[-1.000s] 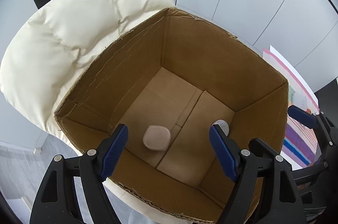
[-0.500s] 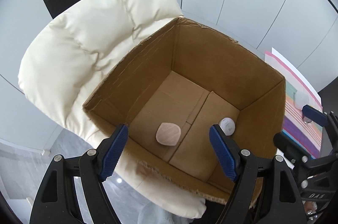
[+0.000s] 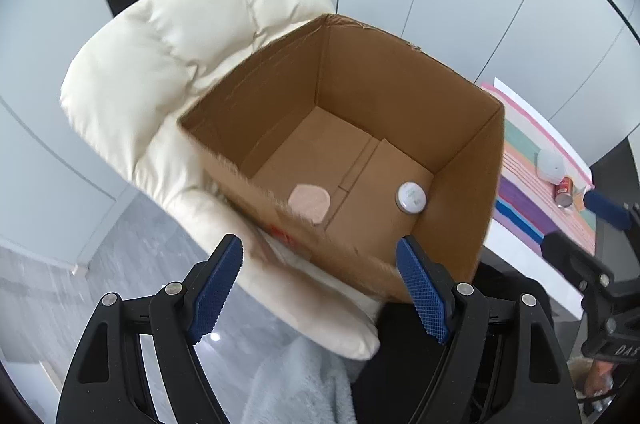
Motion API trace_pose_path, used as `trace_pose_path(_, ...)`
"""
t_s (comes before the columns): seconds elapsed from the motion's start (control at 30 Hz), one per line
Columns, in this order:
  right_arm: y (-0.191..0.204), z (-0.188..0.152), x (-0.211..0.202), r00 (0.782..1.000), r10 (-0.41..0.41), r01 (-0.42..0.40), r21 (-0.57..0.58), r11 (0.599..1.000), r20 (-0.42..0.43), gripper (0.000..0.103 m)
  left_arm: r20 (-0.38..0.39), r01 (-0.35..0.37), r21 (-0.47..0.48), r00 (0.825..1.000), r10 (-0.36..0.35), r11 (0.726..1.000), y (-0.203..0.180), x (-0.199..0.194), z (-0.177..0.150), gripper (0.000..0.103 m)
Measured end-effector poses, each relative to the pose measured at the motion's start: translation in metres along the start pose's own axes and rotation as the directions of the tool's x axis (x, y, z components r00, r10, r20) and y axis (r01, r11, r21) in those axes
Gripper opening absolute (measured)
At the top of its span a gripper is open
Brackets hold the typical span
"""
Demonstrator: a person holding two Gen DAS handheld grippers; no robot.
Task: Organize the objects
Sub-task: 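Withdraw both tools from the box back toward the table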
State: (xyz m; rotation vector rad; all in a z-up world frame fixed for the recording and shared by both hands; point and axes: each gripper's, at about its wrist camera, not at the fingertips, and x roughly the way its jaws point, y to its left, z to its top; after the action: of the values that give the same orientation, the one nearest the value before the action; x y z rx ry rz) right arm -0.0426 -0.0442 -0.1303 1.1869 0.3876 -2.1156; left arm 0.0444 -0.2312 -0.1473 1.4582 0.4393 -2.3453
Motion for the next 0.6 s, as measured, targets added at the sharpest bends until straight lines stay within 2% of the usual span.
trace_pose_path(0.1, 0.003, -0.017, -0.011, 1.000, -0.005, 0.005, -0.002, 1.000, -0.008, 0.103, -0.015, 0.037, -0.014, 0.999, -0.037, 0.999, -0.002, -0.008, -0.015, 0.081)
trace_pose_path(0.27, 0.002, -0.042, -0.022, 1.000, 0.016, -0.016, 0.026, 1.000, -0.022, 0.103, -0.017, 0.044, -0.004, 0.999, -0.044, 0.999, -0.007, -0.015, -0.035, 0.081)
trace_pose_path(0.6, -0.015, -0.058, -0.041, 1.000, -0.015, 0.015, 0.073, 0.997, 0.003, 0.103, -0.002, 0.031, 0.054, 1.000, -0.031, 0.998, -0.025, -0.010, -0.036, 0.081)
